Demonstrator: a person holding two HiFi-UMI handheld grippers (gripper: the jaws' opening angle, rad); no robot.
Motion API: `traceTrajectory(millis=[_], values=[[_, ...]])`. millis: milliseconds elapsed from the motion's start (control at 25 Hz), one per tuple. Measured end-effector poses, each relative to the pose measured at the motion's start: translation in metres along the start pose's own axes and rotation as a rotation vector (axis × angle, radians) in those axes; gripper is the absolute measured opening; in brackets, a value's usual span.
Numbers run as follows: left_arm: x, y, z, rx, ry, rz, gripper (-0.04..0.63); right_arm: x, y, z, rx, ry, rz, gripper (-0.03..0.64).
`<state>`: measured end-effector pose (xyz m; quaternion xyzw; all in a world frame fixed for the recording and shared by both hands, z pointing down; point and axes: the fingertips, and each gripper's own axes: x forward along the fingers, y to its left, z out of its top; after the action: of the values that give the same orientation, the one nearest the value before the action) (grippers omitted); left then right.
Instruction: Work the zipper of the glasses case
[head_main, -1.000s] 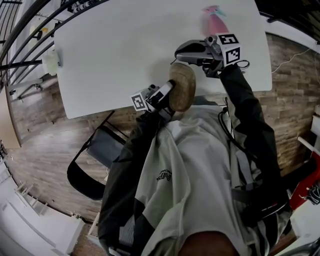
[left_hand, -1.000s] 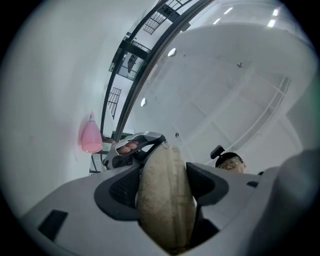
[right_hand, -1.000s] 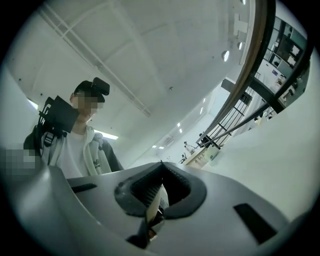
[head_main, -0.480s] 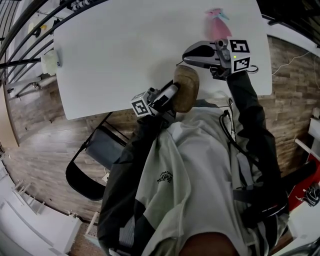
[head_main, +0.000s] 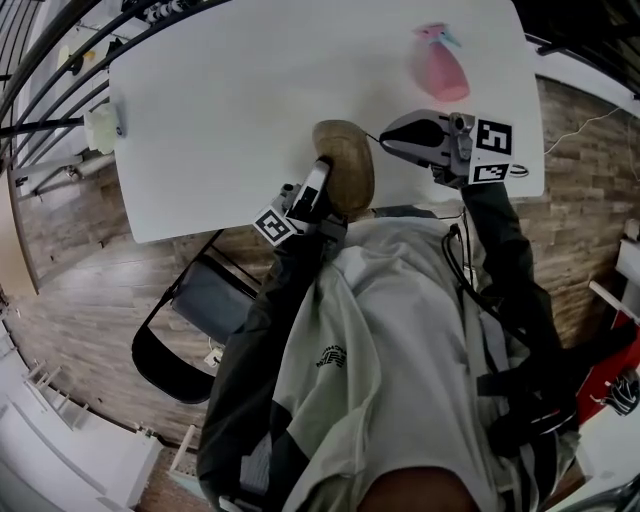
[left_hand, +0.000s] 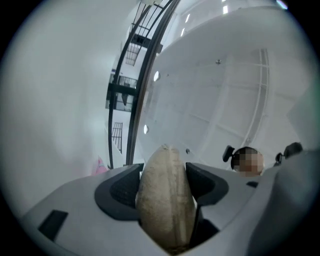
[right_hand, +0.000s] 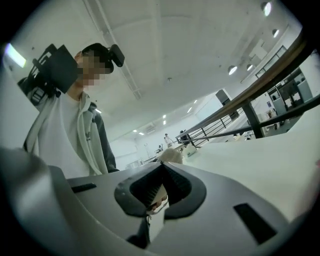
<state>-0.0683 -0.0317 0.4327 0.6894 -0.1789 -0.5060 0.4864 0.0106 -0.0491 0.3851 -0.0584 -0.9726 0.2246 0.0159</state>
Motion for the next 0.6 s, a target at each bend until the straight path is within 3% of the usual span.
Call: traceTrajectory(millis=[200, 400, 600], values=[[0.006, 0.015, 0.057, 0.001, -0.276, 0.02, 0.301, 0.018, 0.02, -0.045, -0.037, 0.066, -0.066, -0.005], [0.01, 0.033, 0.062, -0.031, -0.321, 0.105, 0.301, 0.038, 0.032, -0.079, -0.122, 0.148, -0.12, -0.003], [-0.01, 0.048, 0.063, -0.096, -0.449, 0.163, 0.301, 0.043, 0.038, -0.087, -0.157, 0.271, -0.098, -0.003]])
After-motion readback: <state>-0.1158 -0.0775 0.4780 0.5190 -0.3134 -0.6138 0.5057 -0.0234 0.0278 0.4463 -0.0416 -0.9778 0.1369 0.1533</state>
